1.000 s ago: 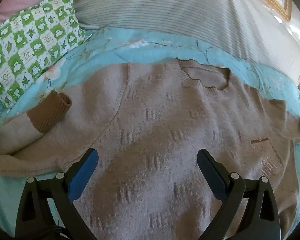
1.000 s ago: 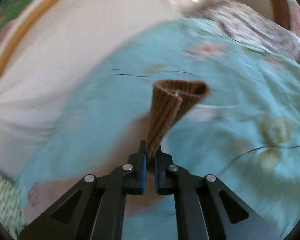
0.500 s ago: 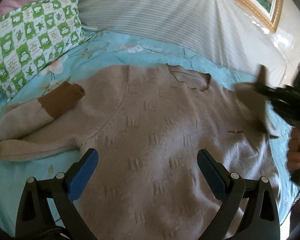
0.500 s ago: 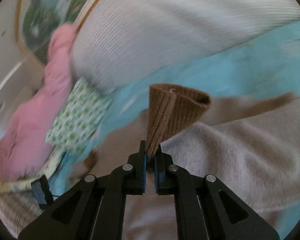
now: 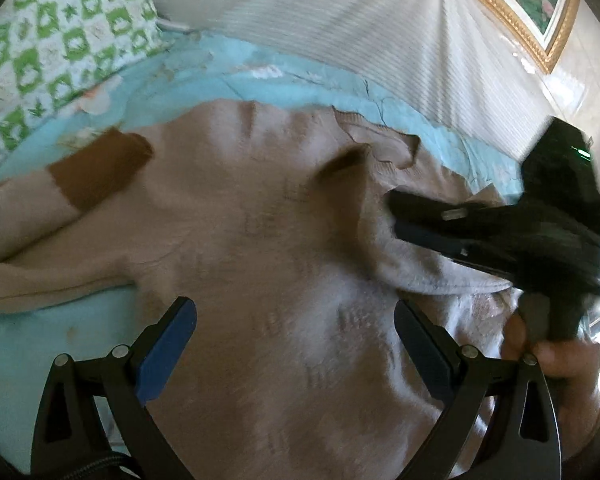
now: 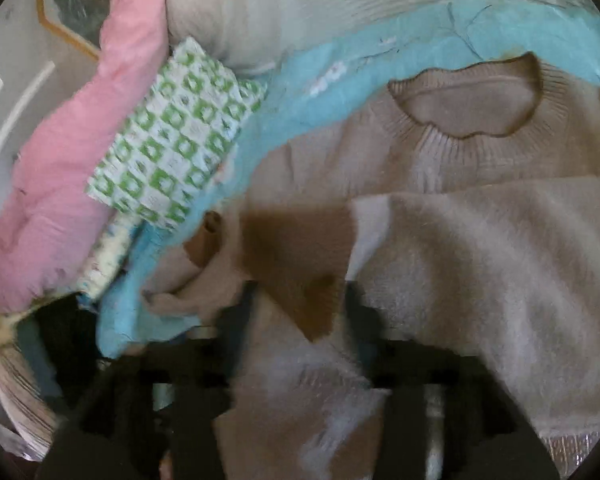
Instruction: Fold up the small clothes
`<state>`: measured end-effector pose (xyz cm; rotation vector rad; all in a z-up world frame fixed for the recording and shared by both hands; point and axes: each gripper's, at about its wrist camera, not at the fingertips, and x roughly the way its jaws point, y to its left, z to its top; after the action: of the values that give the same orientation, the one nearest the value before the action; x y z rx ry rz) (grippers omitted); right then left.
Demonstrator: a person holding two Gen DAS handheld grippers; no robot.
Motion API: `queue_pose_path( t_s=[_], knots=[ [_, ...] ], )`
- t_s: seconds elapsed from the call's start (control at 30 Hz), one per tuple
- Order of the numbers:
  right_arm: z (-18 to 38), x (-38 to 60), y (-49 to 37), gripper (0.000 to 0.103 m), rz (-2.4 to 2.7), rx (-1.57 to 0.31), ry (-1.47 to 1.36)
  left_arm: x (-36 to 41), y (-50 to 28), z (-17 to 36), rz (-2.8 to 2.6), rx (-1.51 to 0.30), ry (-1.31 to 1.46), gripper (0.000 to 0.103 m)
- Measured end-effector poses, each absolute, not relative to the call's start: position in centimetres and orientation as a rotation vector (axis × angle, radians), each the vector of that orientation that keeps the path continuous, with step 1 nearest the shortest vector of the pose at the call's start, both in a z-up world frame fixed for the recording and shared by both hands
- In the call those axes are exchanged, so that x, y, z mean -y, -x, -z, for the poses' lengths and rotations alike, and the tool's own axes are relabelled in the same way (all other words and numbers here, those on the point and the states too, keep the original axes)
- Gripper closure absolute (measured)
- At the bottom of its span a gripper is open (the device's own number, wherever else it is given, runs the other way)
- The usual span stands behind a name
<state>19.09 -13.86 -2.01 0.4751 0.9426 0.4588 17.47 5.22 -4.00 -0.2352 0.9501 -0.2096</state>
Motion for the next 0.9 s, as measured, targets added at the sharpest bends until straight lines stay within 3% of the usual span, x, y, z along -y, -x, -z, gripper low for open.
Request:
queue_pose_path(
  t_s=[0.33,0.37,0.4,0.47,0.63,0.9],
  knots=[
    [-2.8,21.7,-11.5,0.036,-0.295,-0.760,-0.545,-3.2,-24.3,6.3,0.236,-0.996,0.343,0.005],
    [-2.9,22.8,-10.5,0.036,-0.269,-0.748,-0.554,-3.2,-24.7,6.2,0.250,-0.979,0.363,0.015],
    [-3.1,23.6,-9.9,0.036,-0.243,-0.737,-0.562,-3.1,-25.1,6.1,0.273,-0.966,0.383,0.049],
    [-3.3,25.2,-8.8,0.036,-0.193,-0.711,-0.583,-2.8,-25.5,6.0,0.320,-0.983,0.405,0.092],
    [-3.9,30.2,-6.4,0.036,-0.037,-0.659,-0.591,-6.1,-23.2,2.7,0.253,-0.831,0.402,0.094],
    [-3.3,35.8,-9.4,0.036,0.126,-0.708,-0.555,-8.4,-22.5,4.8,0.240,-0.889,0.417,0.094]
  ],
)
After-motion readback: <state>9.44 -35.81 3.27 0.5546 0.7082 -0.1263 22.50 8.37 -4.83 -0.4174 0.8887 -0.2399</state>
